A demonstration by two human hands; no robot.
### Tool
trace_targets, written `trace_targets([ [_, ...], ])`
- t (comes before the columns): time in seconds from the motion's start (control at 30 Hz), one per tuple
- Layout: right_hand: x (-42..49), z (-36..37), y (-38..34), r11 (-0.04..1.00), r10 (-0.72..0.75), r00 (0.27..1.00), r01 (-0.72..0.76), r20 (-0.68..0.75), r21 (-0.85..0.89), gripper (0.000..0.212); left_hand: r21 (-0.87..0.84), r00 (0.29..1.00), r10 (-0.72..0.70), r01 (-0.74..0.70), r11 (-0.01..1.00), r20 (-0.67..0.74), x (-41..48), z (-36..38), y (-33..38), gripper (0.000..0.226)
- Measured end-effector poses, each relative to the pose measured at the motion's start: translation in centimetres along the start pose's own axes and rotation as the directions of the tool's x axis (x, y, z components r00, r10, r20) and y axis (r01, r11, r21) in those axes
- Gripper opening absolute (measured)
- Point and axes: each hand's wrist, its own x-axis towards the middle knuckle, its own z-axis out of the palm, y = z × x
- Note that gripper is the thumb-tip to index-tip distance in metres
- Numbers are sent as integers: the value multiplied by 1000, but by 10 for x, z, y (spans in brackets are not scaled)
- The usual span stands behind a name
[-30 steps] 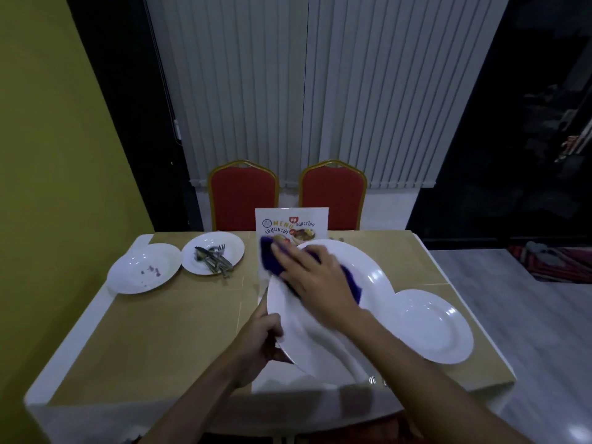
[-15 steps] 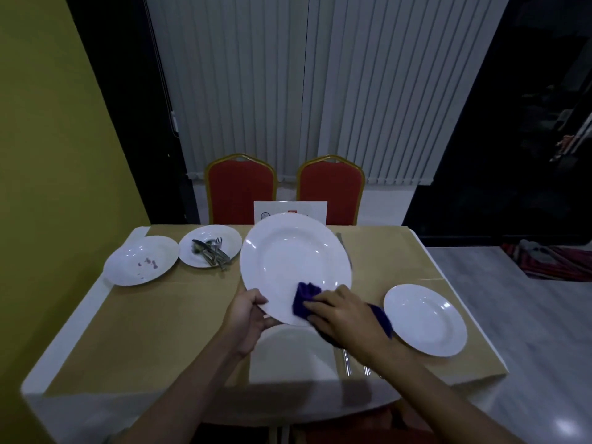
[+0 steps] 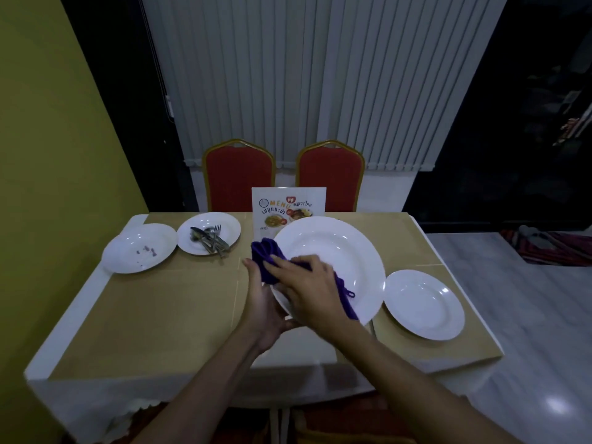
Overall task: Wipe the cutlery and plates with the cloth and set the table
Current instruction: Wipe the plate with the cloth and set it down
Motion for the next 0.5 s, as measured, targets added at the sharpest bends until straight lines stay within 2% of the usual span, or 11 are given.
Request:
trace_targets([
  [0.07, -13, 10, -1, 997, -44, 998, 41, 39, 65, 64, 38, 992, 2, 3, 999, -128, 2, 0, -5, 83],
  [0.17, -1, 11, 19, 990, -107, 988, 116, 108, -84, 66, 163, 964, -14, 59, 985, -264, 4, 6, -14, 68],
  [0.27, 24, 1, 51, 934, 84, 991, -44, 100, -353, 70, 228, 952, 36, 36, 973, -304, 7, 8, -12, 63],
  [0.37, 11, -7, 63, 845, 260, 961, -179, 95, -504, 73, 222, 944, 88, -16, 975, -318, 12, 1, -7, 69],
  [0.43, -16, 0, 50, 879, 276, 946, -175, 173, -443, 79, 219, 948, 83, -14, 976, -307, 19, 0, -7, 72],
  [0.5, -36, 14, 34, 954, 201, 944, -127, 263, -272, 88, 218, 957, 30, 35, 975, -289, 24, 3, -15, 75],
])
